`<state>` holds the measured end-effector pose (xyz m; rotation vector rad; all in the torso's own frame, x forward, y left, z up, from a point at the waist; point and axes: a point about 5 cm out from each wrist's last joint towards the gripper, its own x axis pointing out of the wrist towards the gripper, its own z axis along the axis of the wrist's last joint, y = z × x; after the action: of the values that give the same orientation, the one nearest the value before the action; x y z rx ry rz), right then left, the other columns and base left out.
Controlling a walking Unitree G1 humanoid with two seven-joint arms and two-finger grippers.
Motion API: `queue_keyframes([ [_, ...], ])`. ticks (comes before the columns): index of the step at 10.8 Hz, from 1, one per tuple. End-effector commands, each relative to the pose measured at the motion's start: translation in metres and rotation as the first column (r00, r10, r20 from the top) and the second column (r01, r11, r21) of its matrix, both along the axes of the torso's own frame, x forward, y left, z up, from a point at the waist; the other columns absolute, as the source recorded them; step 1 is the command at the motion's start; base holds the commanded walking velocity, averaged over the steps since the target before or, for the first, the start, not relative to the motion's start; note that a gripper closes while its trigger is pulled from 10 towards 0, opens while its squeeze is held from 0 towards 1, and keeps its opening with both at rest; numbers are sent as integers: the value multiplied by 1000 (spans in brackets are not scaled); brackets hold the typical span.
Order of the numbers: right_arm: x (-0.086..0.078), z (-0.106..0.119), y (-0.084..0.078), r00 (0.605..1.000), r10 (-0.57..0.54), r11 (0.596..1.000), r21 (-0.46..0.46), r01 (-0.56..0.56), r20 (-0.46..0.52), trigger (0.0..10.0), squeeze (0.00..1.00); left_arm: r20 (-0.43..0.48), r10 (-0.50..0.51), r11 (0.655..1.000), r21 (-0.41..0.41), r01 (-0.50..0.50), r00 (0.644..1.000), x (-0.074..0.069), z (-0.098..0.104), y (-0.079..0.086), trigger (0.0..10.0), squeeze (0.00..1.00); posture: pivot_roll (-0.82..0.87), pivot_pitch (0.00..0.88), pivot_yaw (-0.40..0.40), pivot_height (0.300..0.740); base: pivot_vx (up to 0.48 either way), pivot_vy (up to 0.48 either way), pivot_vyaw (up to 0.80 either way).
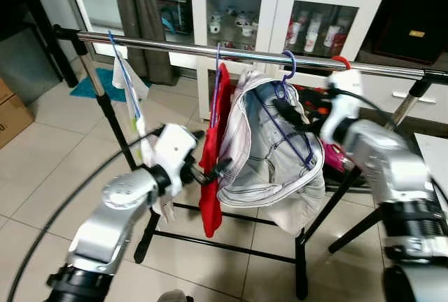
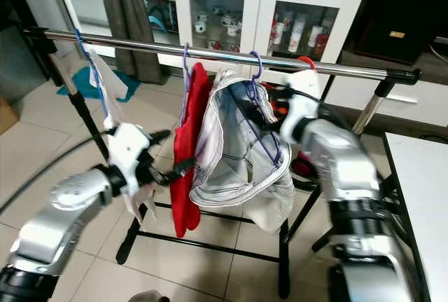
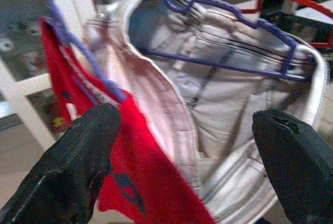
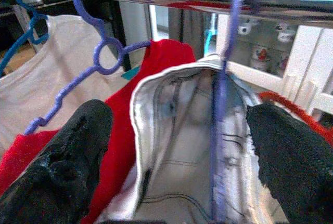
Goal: Hang hanger
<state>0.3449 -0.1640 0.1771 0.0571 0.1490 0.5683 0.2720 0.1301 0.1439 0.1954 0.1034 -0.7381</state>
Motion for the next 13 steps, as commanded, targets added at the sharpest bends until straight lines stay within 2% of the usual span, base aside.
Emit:
queue_keyframes([
  [1,3,6,3,1000,-3,1000,-5,3,5,10000,1000,4,27,999,32,-27,1000,0,1,6,10000,0,69,0,-37,740,0,0,0],
  [2,-8,0,3,1000,-8,1000,-5,8,-7,10000,1000,31,56,997,55,-57,998,-8,1,9,10000,0,87,0,-49,740,0,0,0],
  [3,-16,1,1,1000,-3,1000,6,3,2,10000,1000,37,86,995,38,-88,996,-10,3,11,10000,0,89,0,-52,740,0,0,0],
  [4,-41,3,-10,999,-33,997,67,32,22,10000,1000,80,190,982,-31,-188,979,-12,6,11,10000,0,78,0,-41,740,0,0,0],
  [5,-54,2,-16,998,-57,994,93,54,24,10000,1000,52,248,967,-76,-244,967,-13,3,10,10000,0,71,0,-36,740,0,375,0],
  [6,-84,-3,-22,992,-102,991,94,95,72,10000,1000,15,298,951,-94,-295,955,-21,-2,7,10000,0,64,0,-29,740,0,480,0],
  [7,-93,-4,-20,986,-146,982,134,135,80,10000,1000,12,307,949,-79,-305,952,-23,-4,9,10000,0,64,0,-31,740,0,480,0],
  [8,-98,-6,-19,976,-210,955,224,193,55,10000,1000,24,310,949,-59,-309,950,-22,-4,12,10000,0,68,0,-32,740,0,480,0],
  [10,-100,-18,-13,968,-251,947,210,243,12,10000,1000,35,350,936,-54,-347,936,-19,-1,16,10000,0,73,0,-30,740,0,480,0],
  [11,-99,-24,-7,959,-279,936,210,282,-47,10000,1000,35,366,930,-41,-364,930,-19,-2,19,10000,0,80,0,-33,740,0,480,0],
  [12,-97,-28,-3,959,-280,947,152,285,-50,10000,1000,34,395,918,-58,-393,918,-20,-1,20,10000,0,85,0,-36,740,0,0,0],
  [13,-94,-29,1,963,-266,952,144,270,-42,10000,1000,50,414,909,-72,-410,909,-18,2,18,10000,0,90,0,-42,740,0,0,0],
])
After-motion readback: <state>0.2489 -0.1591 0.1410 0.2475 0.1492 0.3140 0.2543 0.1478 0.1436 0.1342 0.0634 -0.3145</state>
